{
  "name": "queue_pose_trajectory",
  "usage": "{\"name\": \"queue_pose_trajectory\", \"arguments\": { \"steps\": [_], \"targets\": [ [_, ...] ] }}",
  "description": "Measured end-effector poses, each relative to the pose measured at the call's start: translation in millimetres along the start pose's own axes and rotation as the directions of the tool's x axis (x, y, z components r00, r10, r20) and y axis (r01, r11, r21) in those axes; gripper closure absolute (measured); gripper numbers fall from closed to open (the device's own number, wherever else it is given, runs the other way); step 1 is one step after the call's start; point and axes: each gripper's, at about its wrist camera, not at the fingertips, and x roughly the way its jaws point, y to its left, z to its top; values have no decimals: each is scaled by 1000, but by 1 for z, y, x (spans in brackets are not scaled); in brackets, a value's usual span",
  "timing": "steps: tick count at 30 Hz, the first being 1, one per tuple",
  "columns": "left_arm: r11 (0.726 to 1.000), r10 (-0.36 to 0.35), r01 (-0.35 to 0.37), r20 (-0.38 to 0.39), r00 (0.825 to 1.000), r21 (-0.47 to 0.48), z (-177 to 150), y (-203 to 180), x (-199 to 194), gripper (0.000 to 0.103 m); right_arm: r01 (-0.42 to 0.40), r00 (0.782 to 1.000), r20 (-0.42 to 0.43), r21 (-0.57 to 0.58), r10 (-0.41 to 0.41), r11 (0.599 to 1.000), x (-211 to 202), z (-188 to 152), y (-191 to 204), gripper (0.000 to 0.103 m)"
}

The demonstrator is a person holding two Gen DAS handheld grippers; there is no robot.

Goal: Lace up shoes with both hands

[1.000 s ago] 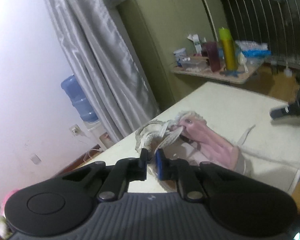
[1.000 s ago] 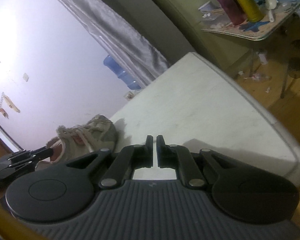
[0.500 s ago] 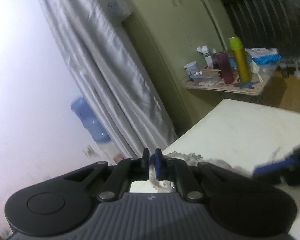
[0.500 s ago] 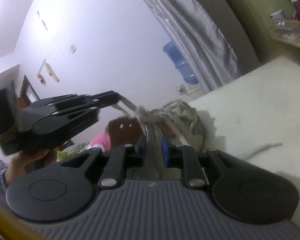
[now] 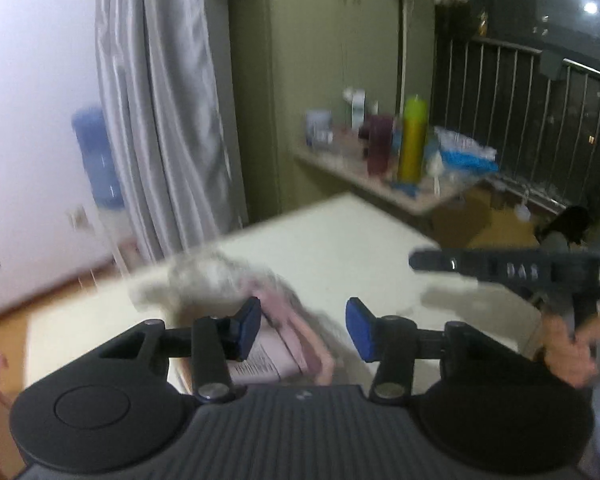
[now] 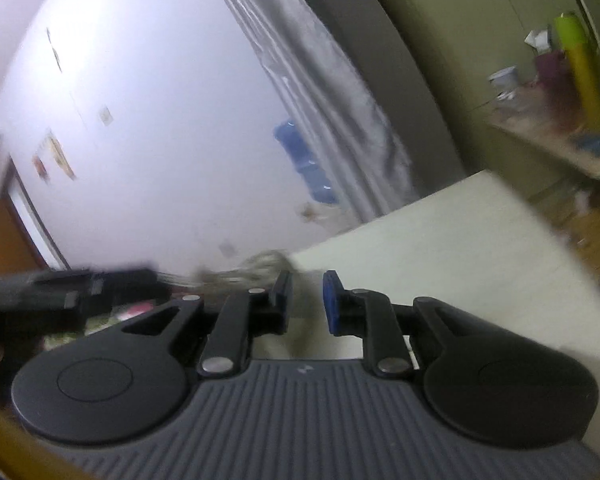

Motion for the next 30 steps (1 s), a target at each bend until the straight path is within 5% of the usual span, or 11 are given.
{"name": "queue_pose_trajectory", "arguments": {
  "steps": [2, 5, 8, 10, 21, 30],
  "targets": [
    [998, -47, 45, -44, 998, -46, -1, 4, 12, 58, 2, 998, -58, -57, -5, 998, 14, 8, -10, 86],
    [992, -90, 79, -125, 988, -97, -4, 9, 35, 80, -15, 990, -143, -132, -4, 991, 40, 16, -16, 85],
    [993, -96, 86, -131, 987, -82, -13, 12, 46, 82, -85, 971, -235, -146, 49, 986, 66, 14, -20, 86],
    [996, -81, 75, -118, 990, -56, -16, 10, 49, 82, -52, 964, -267, -135, 14, 990, 77, 9, -26, 85],
    [997, -75, 73, -78, 994, -33, -22, 2, 49, 78, -263, 935, -255, -27, 247, 965, 113, 19, -7, 85],
    [997, -79, 78, -69, 994, -19, -27, 2, 46, 74, -290, 923, -262, 7, 282, 957, 128, 20, -2, 85]
  ]
}}
